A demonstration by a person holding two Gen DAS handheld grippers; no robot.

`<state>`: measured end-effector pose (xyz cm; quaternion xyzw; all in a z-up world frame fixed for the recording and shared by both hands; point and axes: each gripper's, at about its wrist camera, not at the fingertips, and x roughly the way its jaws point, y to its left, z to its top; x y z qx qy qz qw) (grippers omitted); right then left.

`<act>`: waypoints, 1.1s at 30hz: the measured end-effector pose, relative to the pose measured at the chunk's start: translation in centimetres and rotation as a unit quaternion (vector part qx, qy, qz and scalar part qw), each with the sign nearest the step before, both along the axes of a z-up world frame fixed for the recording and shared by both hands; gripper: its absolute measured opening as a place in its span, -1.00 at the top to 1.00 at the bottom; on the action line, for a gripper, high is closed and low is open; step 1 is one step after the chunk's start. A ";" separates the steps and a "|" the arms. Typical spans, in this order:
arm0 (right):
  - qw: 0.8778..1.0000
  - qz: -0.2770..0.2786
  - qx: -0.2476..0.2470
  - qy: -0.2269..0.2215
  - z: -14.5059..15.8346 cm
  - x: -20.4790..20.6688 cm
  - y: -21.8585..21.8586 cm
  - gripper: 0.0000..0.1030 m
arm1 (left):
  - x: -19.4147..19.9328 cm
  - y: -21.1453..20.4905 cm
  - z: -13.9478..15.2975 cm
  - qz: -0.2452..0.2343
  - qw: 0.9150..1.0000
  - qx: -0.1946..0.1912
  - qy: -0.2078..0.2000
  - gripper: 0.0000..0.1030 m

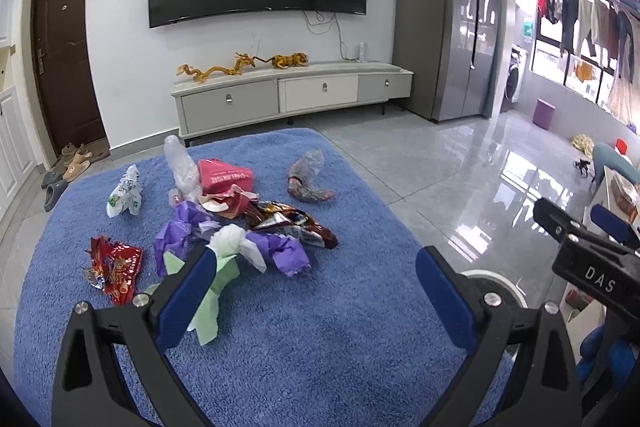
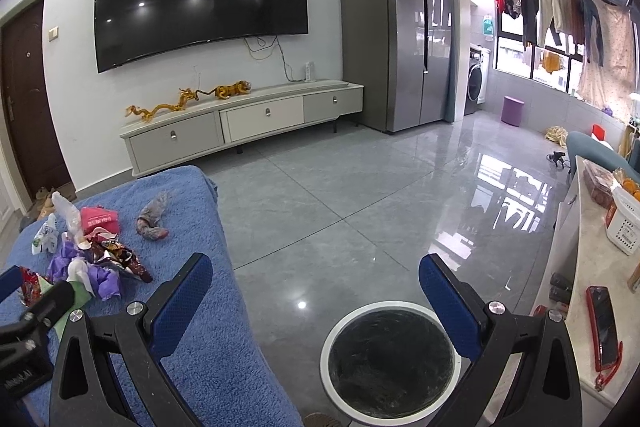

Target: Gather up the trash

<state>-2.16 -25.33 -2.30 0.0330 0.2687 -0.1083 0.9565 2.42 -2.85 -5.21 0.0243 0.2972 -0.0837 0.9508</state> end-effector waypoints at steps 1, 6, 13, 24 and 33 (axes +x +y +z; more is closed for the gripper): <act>1.000 0.001 0.001 0.002 -0.1 -0.1 -0.1 -1.00 | 0.0 -0.2 -0.1 -0.003 1.000 0.001 0.001 -0.95; 1.000 -0.004 0.008 0.006 -0.4 -0.2 -0.5 -1.00 | -0.1 -1.2 -0.7 -0.024 1.000 0.013 0.005 -0.95; 1.000 -0.011 0.013 0.016 -0.8 0.1 -1.5 -1.00 | -1.1 -3.7 -1.7 -0.067 0.997 0.038 0.007 -0.92; 1.000 -0.012 0.014 0.020 -0.9 0.3 -1.6 -1.00 | -1.1 -3.9 -1.9 -0.078 0.996 0.035 0.010 -0.89; 1.000 -0.005 0.006 0.015 -0.4 -0.1 -0.6 -1.00 | -1.5 -3.4 -1.4 -0.072 0.997 0.035 -0.001 -0.89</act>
